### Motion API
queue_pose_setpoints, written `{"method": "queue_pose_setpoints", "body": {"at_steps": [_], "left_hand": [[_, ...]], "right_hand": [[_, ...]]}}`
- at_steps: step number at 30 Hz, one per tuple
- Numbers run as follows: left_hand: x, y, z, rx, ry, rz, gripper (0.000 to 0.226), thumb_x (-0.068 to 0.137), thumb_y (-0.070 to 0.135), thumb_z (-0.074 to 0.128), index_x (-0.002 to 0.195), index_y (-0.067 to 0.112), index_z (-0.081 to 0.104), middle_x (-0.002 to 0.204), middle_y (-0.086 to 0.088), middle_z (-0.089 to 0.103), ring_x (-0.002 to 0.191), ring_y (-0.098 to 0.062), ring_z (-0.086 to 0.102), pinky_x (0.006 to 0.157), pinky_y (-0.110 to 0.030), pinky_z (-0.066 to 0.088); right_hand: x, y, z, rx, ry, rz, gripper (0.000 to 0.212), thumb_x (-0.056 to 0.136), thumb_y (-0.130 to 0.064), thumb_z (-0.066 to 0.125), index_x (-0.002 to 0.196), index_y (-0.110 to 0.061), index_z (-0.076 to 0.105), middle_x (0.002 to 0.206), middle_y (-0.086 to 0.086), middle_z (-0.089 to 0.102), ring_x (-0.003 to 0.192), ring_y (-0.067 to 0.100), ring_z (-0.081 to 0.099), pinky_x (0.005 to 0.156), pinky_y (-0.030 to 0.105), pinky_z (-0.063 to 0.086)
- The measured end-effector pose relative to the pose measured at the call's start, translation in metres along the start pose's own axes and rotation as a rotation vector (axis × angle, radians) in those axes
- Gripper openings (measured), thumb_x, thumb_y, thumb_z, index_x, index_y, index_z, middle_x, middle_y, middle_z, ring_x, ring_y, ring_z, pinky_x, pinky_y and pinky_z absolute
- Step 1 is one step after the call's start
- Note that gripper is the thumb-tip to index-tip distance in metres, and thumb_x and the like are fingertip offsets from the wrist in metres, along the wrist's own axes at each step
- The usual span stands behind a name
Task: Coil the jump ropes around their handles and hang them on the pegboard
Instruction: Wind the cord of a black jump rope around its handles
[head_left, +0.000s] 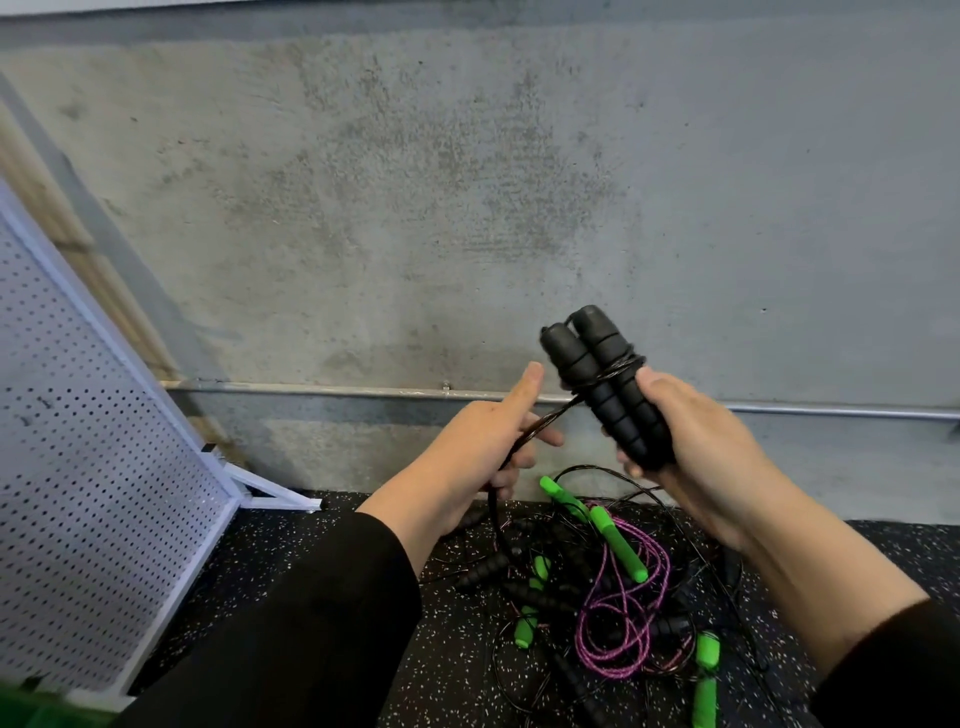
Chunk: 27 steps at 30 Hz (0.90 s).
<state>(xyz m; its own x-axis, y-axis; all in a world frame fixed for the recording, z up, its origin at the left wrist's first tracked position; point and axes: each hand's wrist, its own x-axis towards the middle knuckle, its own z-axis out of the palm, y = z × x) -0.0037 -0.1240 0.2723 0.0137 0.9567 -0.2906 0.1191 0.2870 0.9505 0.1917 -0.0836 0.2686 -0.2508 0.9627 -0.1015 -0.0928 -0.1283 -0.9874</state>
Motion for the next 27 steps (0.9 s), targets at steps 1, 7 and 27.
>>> {"method": "queue_pose_setpoints", "body": {"at_steps": [1,7,27], "left_hand": [[0.001,0.000,-0.002,0.012,0.004,-0.011,0.090,0.079,0.089,0.039,0.097,0.010,0.078,0.060,0.004,0.040,0.047,-0.013,0.028,0.049,-0.026,0.035],[0.002,0.001,-0.002,-0.089,-0.007,-0.073,0.089,0.087,0.083,0.039,0.109,0.004,0.073,0.060,0.006,0.044,0.046,-0.009,0.022,0.046,-0.025,0.018],[0.007,-0.007,0.004,-0.342,0.074,-0.046,0.035,0.097,0.048,0.063,0.082,0.018,0.052,0.061,0.003,0.042,0.043,-0.007,0.024,0.041,-0.021,0.019]], "right_hand": [[0.001,-0.002,-0.003,-0.072,0.049,-0.035,0.022,0.105,-0.034,0.047,0.112,-0.020,0.063,0.092,0.015,0.061,0.068,0.025,0.051,0.055,0.034,0.042],[-0.001,0.001,-0.009,-0.576,0.061,-0.154,0.025,0.100,-0.039,0.056,0.125,-0.037,0.053,0.087,0.005,0.062,0.066,0.010,0.052,0.069,0.031,0.047],[-0.005,0.010,0.012,-0.660,0.042,-0.266,0.027,0.094,-0.046,0.064,0.119,-0.036,0.065,0.115,-0.006,0.065,0.103,0.003,0.061,0.087,0.014,0.045]]}}
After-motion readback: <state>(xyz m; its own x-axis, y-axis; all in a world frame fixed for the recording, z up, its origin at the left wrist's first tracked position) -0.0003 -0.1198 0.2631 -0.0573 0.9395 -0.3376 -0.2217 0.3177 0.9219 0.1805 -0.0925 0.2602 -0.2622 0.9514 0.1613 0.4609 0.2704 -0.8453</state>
